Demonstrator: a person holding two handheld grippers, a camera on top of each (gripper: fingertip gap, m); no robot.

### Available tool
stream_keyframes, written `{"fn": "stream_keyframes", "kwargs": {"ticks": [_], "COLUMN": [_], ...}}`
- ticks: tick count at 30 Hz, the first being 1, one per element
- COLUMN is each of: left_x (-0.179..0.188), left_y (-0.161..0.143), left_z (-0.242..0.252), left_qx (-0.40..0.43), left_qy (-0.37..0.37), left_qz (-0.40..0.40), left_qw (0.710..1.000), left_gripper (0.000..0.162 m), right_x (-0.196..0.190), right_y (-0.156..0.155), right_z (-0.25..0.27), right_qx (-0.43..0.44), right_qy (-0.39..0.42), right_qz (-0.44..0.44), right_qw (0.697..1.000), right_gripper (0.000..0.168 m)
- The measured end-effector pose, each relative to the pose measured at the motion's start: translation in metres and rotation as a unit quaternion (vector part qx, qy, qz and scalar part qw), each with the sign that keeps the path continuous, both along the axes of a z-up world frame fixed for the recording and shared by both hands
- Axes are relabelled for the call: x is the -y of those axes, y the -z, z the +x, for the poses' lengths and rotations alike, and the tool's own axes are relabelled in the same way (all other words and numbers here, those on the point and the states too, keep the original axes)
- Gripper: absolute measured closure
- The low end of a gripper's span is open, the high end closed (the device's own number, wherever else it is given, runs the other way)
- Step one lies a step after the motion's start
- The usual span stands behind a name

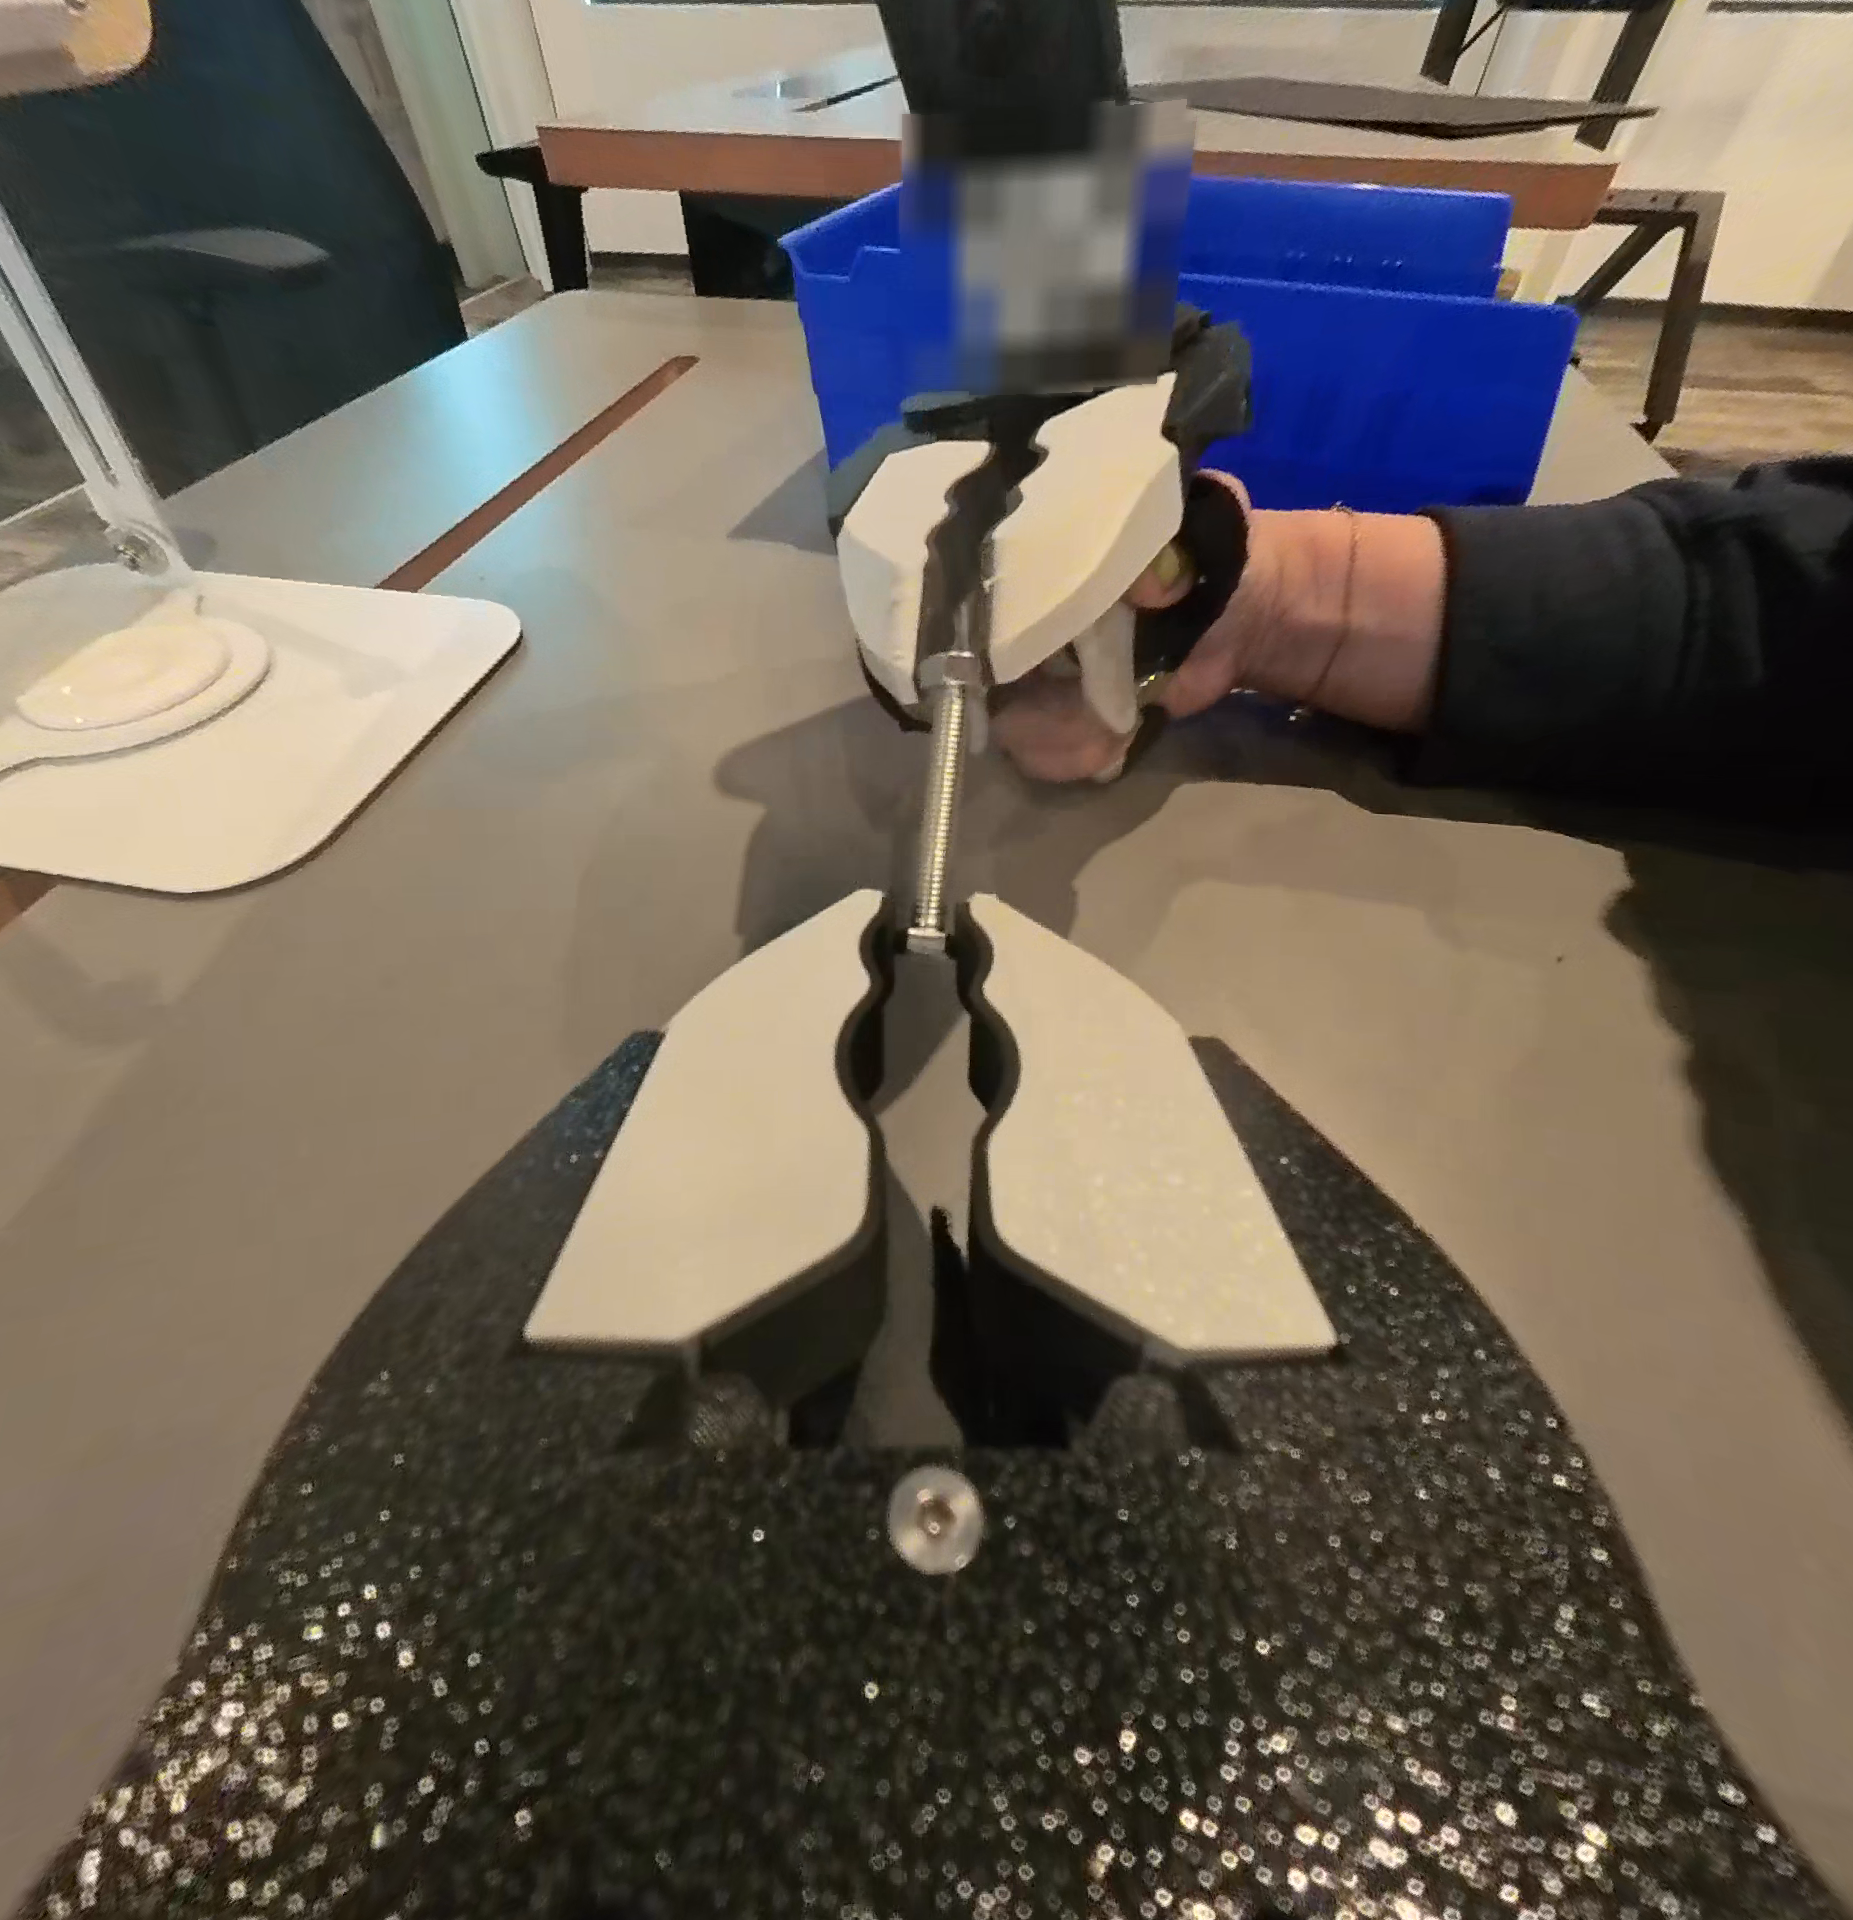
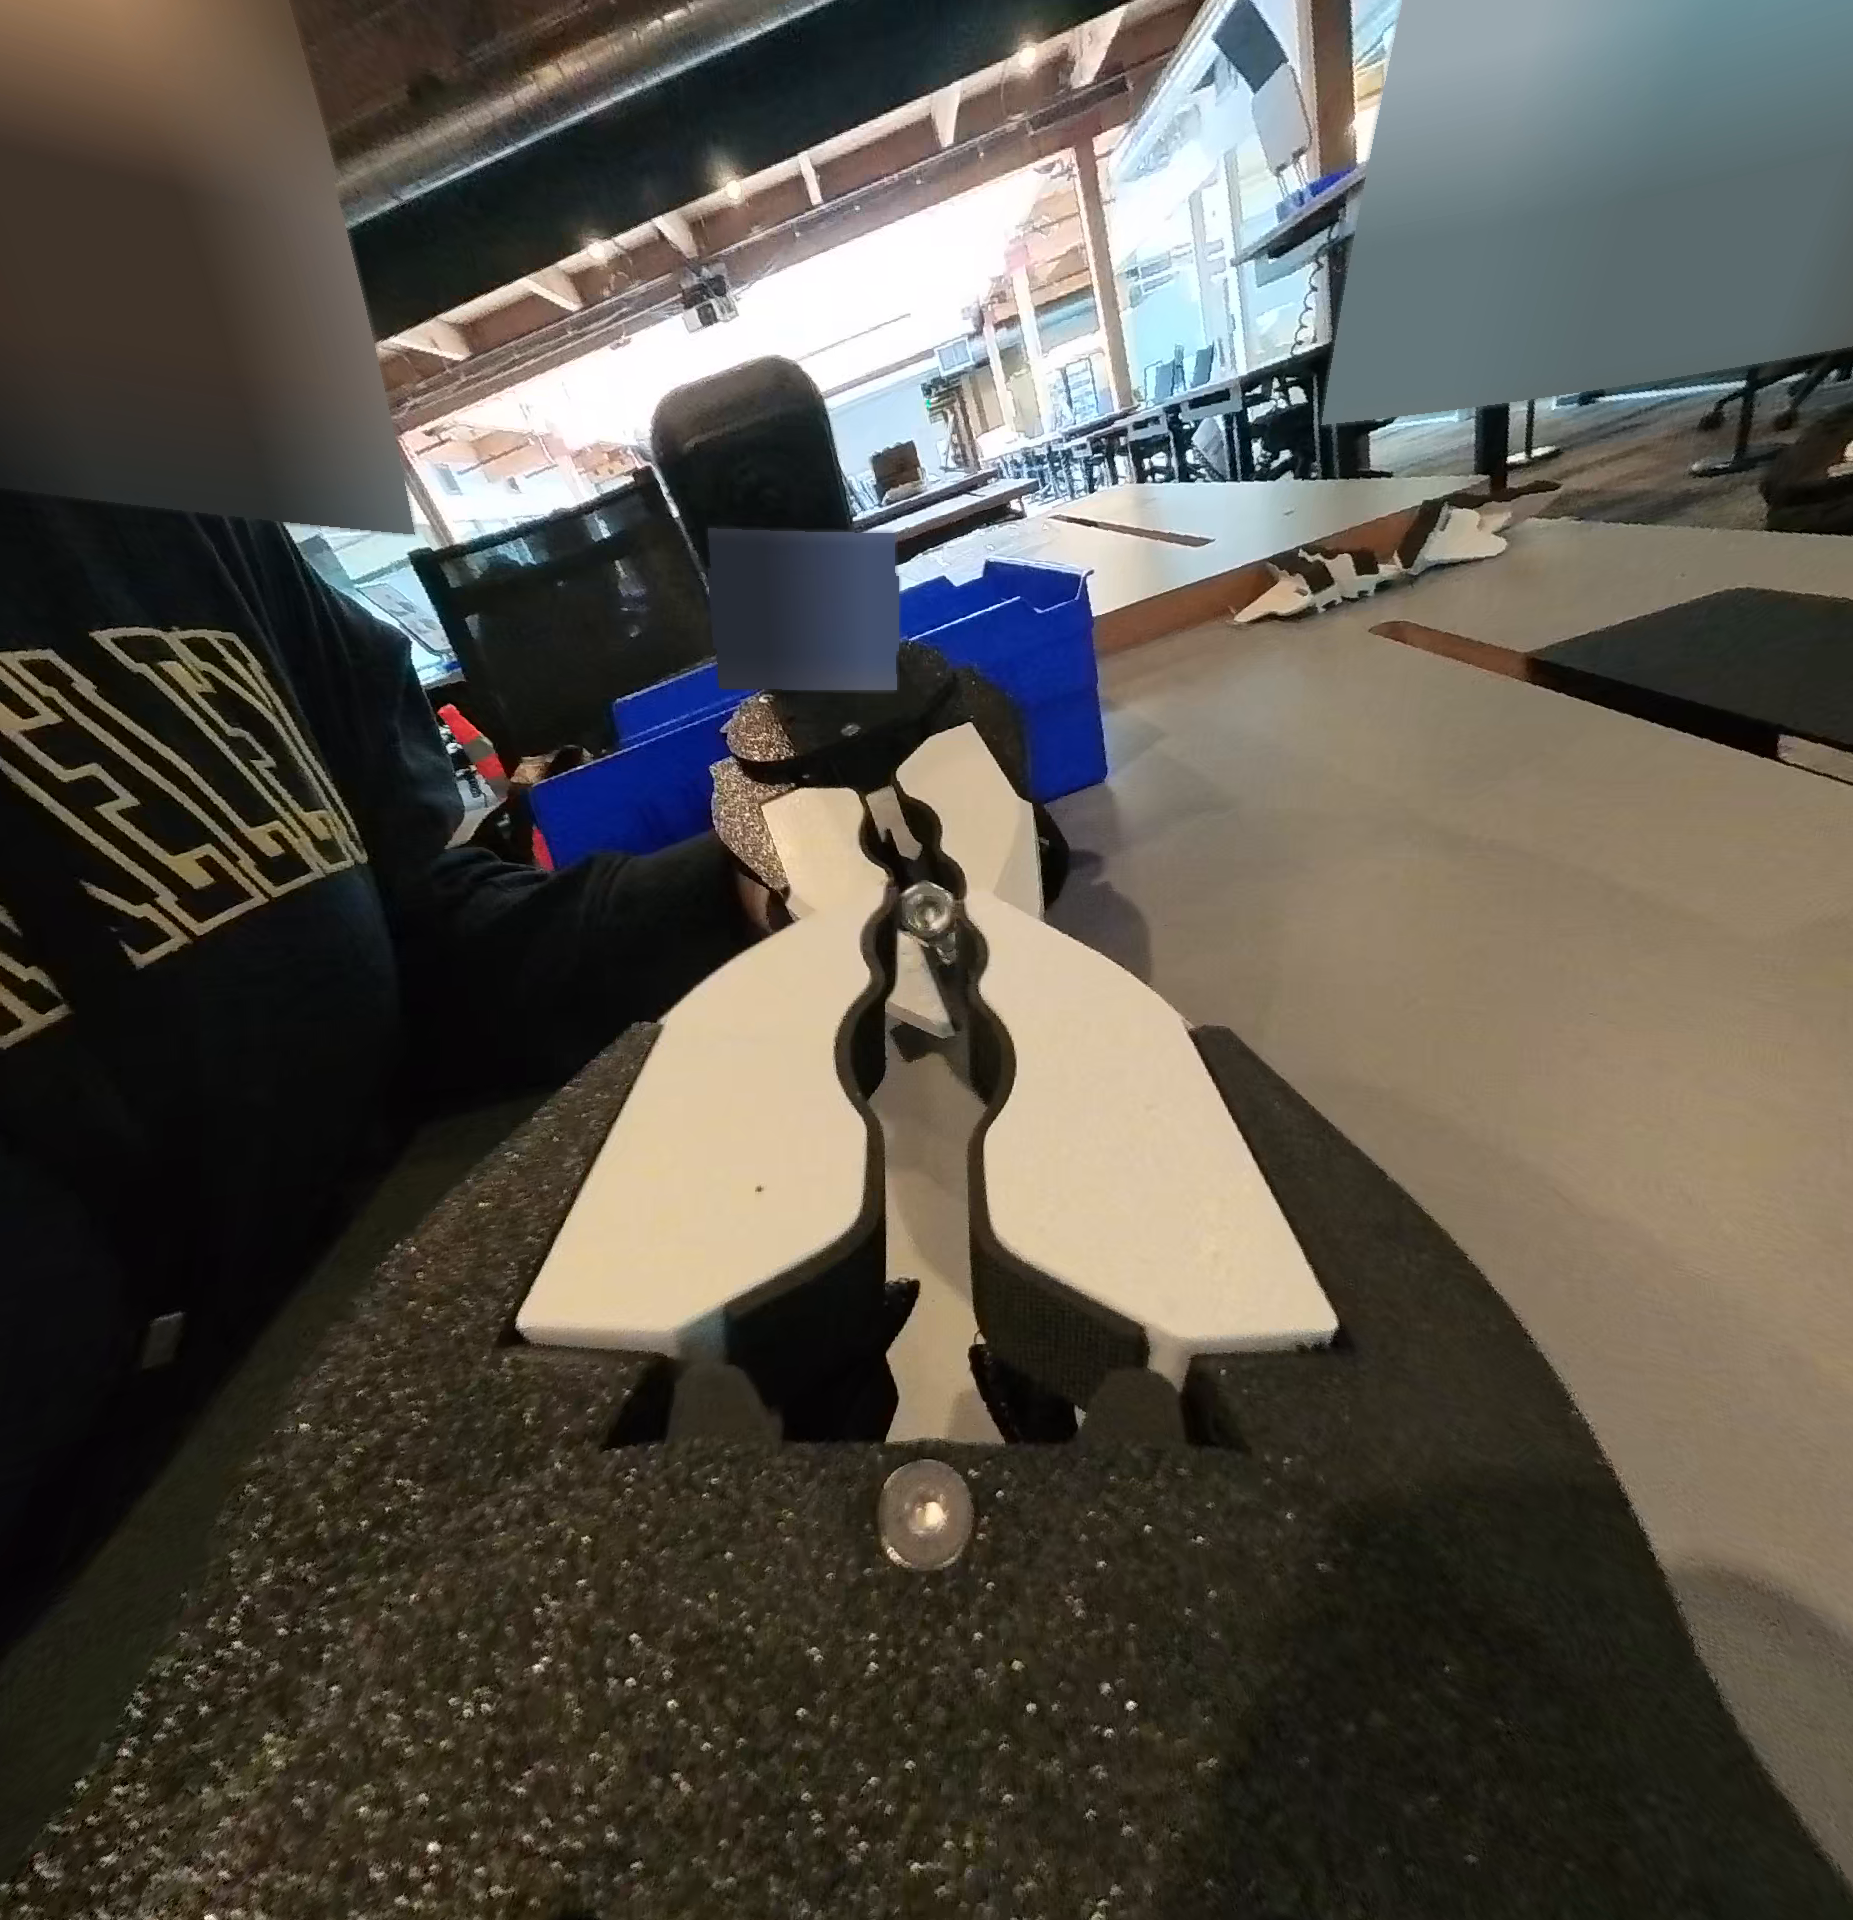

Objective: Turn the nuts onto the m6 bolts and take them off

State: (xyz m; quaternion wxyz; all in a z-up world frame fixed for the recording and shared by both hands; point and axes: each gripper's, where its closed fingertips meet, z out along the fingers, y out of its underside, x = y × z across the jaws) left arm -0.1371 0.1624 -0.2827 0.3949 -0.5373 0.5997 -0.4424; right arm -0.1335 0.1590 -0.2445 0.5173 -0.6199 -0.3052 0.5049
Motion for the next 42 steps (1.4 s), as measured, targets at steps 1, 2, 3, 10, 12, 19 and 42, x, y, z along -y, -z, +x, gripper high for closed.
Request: {"fn": "stream_keyframes", "kwargs": {"ticks": [1,2,3,10,12,19,42], "left_x": [0.000,0.001,0.001,0.000,0.000,0.000,-0.010], "left_y": [0.000,0.000,0.000,0.001,0.001,-0.002,-0.036], "left_z": [0.000,0.001,0.001,0.001,0.000,0.001,0.005], "left_qx": [0.000,0.000,0.000,-0.003,-0.003,0.005,0.137], "left_qy": [0.001,0.002,0.001,-0.001,-0.001,-0.002,-0.032], "left_qz": [0.000,0.000,0.000,0.002,0.002,-0.003,-0.124], "left_qw": [1.000,1.000,1.000,1.000,1.000,1.000,0.982], "left_gripper": [0.151,0.151,0.151,0.151,0.151,0.151,0.152], "right_x": [0.000,0.001,0.000,-0.001,0.000,-0.001,-0.012], "right_y": [-0.001,-0.001,-0.001,-0.001,-0.001,-0.001,-0.033], "right_z": [0.000,0.000,0.000,-0.001,-0.001,-0.002,0.007], "right_qx": [-0.004,-0.007,-0.008,-0.006,-0.005,-0.001,-0.082], "right_qy": [-0.002,-0.004,-0.003,-0.001,-0.001,0.004,0.133], "right_qz": [-0.001,-0.002,-0.002,-0.001,0.000,0.004,0.083], "right_qw": [1.000,1.000,1.000,1.000,1.000,1.000,0.984], "right_gripper": [0.158,0.158,0.158,0.158,0.158,0.156,0.137]}}
